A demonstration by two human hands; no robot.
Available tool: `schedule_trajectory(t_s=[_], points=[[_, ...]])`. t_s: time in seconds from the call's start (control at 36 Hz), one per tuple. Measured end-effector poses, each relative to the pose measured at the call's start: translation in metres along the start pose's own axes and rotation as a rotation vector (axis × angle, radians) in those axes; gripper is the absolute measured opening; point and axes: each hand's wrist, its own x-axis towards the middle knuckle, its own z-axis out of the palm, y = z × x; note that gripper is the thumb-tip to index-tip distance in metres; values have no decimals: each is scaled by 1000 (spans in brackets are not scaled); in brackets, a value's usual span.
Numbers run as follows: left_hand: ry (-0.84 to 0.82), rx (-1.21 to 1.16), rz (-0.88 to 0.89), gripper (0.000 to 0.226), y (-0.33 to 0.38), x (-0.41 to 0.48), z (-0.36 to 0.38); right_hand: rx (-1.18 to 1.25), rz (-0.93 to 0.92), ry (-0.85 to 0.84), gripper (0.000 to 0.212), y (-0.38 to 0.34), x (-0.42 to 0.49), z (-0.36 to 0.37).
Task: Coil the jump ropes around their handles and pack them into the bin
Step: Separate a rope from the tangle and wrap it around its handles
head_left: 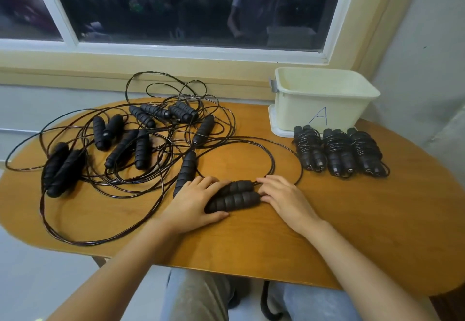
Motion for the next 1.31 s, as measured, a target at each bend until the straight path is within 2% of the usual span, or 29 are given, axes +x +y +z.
schedule_trajectory(t_s=[0.33,0.47,0.53,0.61,0.69,0.86,1.0,1.11,1.19,1.31], points=[[-50,42,43,78,-7,-1,-1,-24,-14,-60,14,-4,0,-6],[-17,-54,67,66,-2,-8,-1,-79,68,-153,51,-3,-1,-21],[-15,-61,81,65,0,-11,-1,-113,52,-169,54,1,-4,-26],[-59,-54,77,68,4,-14,-2,-181,3,-185,48,4,-8,-30],[-84,-67,47,69,7,-19,0,-185,36,-175,43,12,-16,-36],[-18,-49,-29,74,15,-18,12,-174,94,-138,26,30,-48,-50],[81,-77,-120,79,33,-5,22,-268,124,-169,35,30,-64,-49],[138,-168,-189,57,52,4,22,-333,-1,68,18,34,-71,-42],[151,-138,-196,48,55,5,23,-312,-76,127,14,30,-74,-34],[188,-134,-189,50,53,3,28,-326,-122,175,18,15,-80,-25]])
